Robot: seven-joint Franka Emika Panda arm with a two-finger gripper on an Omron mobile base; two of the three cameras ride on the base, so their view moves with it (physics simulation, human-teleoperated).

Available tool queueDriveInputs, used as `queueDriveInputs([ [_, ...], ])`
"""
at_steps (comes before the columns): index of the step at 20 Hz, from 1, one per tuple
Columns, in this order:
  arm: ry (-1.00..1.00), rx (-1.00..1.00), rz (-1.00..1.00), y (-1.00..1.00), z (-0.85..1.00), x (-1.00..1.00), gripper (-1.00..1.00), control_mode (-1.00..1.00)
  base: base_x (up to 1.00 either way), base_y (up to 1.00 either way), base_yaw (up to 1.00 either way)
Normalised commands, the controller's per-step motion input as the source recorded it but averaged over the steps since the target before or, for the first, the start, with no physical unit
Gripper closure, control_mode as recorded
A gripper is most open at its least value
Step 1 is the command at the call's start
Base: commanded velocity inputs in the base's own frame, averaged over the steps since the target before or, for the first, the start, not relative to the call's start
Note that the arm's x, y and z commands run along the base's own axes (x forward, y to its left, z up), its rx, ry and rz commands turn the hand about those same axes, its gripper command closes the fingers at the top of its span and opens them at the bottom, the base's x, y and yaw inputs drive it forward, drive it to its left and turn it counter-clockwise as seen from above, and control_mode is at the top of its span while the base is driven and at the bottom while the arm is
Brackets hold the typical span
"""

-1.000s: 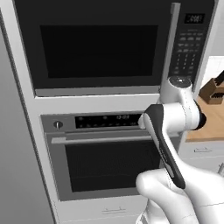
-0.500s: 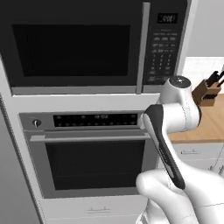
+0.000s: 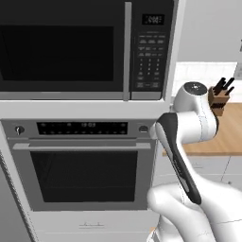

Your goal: Open the microwave, place the bowl with waffle inside the microwave, then close the microwave door and turn it on.

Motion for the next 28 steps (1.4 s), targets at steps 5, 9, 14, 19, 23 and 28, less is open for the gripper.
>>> queueDriveInputs([
  [5, -0.13, -0.01, 0.09, 0.00, 0.00, 0.00, -1.00, -1.00, 0.00, 0.00, 0.06],
  [9, -0.39, 0.00, 0.09, 0.05, 0.02, -0.02, -1.00, -1.00, 0.00, 0.00, 0.00],
  [14, -0.41, 0.00, 0.05, 0.36, 0.23, 0.00, -1.00, -1.00, 0.00, 0.00, 0.00],
  [19, -0.30, 0.00, 0.00, 0.45, 0.58, -0.01, -1.00, -1.00, 0.00, 0.00, 0.00],
  [23, -0.32, 0.00, 0.00, 0.36, 0.60, -0.05, -1.00, -1.00, 0.00, 0.00, 0.00],
  [28, -0.37, 0.00, 0.00, 0.39, 0.41, 0.00, -1.00, -1.00, 0.00, 0.00, 0.00],
])
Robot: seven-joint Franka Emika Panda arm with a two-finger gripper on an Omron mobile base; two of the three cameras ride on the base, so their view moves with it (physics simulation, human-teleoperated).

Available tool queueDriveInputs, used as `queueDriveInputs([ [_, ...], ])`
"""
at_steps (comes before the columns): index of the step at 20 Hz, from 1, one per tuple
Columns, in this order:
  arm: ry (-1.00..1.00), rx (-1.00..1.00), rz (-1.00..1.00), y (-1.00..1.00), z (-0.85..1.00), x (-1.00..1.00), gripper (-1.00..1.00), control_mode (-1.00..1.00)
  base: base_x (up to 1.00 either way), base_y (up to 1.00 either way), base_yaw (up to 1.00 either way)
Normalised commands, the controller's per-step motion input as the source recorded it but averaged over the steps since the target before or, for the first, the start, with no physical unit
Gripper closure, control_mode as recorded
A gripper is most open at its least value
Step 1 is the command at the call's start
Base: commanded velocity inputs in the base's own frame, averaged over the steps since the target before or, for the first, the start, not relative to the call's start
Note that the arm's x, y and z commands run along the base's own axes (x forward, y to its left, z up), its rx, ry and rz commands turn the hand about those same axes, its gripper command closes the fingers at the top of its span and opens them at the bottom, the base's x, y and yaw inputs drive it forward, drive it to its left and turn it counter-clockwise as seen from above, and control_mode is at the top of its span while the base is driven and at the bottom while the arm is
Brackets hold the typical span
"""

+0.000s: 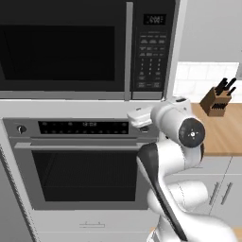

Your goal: Open the microwave, place the bowl with waffle inside the microwave, then close the microwave door and turn it on.

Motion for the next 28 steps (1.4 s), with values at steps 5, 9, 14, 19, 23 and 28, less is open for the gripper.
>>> queueDriveInputs([
  [5, -0.40, 0.00, 0.00, 0.32, 0.20, 0.00, -1.00, -1.00, 0.00, 0.00, 0.00],
  [9, -0.34, 0.00, 0.00, 0.31, 0.20, 0.00, -1.00, -1.00, 0.00, 0.00, 0.00],
  [14, -0.27, 0.00, -0.01, 0.45, 0.22, 0.00, -1.00, -1.00, 0.00, 0.00, 0.00],
  [19, -0.13, 0.00, -0.06, 0.59, 0.20, 0.00, -1.00, -1.00, 0.00, 0.00, 0.00],
  [23, -0.02, 0.00, -0.15, 0.68, 0.23, 0.00, -1.00, -1.00, 0.00, 0.00, 0.00],
  [28, 0.00, 0.07, -0.24, 0.14, 0.26, 0.01, -1.00, -1.00, 0.00, 0.00, 0.00],
])
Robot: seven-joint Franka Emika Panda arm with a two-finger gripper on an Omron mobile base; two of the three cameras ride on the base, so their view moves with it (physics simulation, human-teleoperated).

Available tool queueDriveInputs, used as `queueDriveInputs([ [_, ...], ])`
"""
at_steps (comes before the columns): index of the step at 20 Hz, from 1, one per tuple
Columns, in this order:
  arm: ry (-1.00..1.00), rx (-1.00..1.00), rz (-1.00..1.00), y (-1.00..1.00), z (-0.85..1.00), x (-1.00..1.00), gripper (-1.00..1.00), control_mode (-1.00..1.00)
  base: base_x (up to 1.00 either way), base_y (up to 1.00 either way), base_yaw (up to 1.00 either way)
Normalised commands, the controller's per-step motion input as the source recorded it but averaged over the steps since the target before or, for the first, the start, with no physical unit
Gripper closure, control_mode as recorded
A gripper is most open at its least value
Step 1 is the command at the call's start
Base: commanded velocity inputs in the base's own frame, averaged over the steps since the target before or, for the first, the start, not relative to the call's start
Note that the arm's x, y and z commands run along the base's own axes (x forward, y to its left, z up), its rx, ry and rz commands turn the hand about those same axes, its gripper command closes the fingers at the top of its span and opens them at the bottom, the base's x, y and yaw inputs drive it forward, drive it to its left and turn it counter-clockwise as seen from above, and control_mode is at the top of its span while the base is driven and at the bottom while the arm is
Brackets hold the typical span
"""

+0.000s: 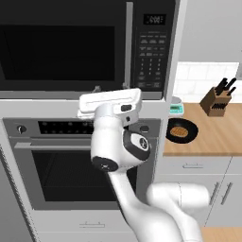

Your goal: Open the microwave, place the bowl with waffle inside the microwave, then close the microwave door and turn it on.

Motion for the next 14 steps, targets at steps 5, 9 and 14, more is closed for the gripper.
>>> queueDriveInputs([
  [5, 0.00, 0.20, -0.23, -0.10, 0.39, -0.01, -1.00, -1.00, 0.00, 0.00, 0.00],
  [9, 0.00, 0.22, -0.13, -0.33, 0.17, 0.00, -1.00, -1.00, 0.00, 0.00, 0.00],
  [14, 0.00, 0.26, -0.01, -0.56, 0.00, 0.00, -1.00, -1.00, 0.00, 0.00, 0.00],
])
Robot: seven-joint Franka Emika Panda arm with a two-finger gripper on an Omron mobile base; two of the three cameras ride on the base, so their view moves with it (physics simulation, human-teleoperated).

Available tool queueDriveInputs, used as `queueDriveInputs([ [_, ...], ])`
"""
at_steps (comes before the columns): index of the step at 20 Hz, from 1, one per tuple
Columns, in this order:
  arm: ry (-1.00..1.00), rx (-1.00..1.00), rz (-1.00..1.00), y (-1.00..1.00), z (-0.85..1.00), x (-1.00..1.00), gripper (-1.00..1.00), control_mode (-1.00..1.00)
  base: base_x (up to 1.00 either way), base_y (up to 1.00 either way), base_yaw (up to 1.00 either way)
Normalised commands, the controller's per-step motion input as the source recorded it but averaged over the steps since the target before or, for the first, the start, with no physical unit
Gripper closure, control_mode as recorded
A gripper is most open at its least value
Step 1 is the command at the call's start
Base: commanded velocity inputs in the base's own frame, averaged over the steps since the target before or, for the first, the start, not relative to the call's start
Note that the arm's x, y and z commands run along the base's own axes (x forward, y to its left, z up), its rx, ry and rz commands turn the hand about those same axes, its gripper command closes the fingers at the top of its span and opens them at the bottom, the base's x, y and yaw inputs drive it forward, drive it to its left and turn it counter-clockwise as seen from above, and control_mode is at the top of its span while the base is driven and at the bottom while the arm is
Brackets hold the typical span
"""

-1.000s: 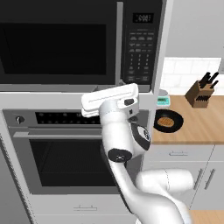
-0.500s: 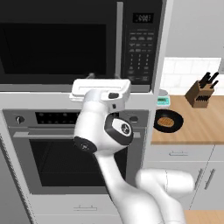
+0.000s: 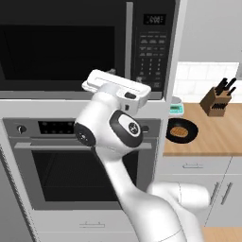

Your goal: Open the microwave, place the bowl with waffle inside the microwave, then close the microwave door and turn it on.

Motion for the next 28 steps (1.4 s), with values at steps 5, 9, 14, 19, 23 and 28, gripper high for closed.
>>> queueDriveInputs([
  [5, 0.01, 0.13, 0.00, -0.46, 0.00, 0.04, -1.00, -1.00, 0.00, 0.00, 0.00],
  [9, 0.10, 0.03, 0.00, -0.25, 0.00, 0.37, -1.00, -1.00, 0.00, 0.00, 0.00],
  [14, 0.15, 0.00, 0.00, -0.04, 0.00, 0.57, -1.00, -1.00, 0.00, 0.00, 0.00],
  [19, 0.03, 0.00, 0.00, 0.06, 0.00, 0.60, -1.00, -1.00, 0.00, 0.00, 0.00],
  [23, 0.00, 0.00, 0.00, 0.20, -0.02, 0.52, -1.00, -1.00, 0.00, 0.00, 0.00],
  [28, 0.00, 0.01, 0.02, 0.08, -0.06, 0.51, -1.00, -1.00, 0.00, 0.00, 0.00],
])
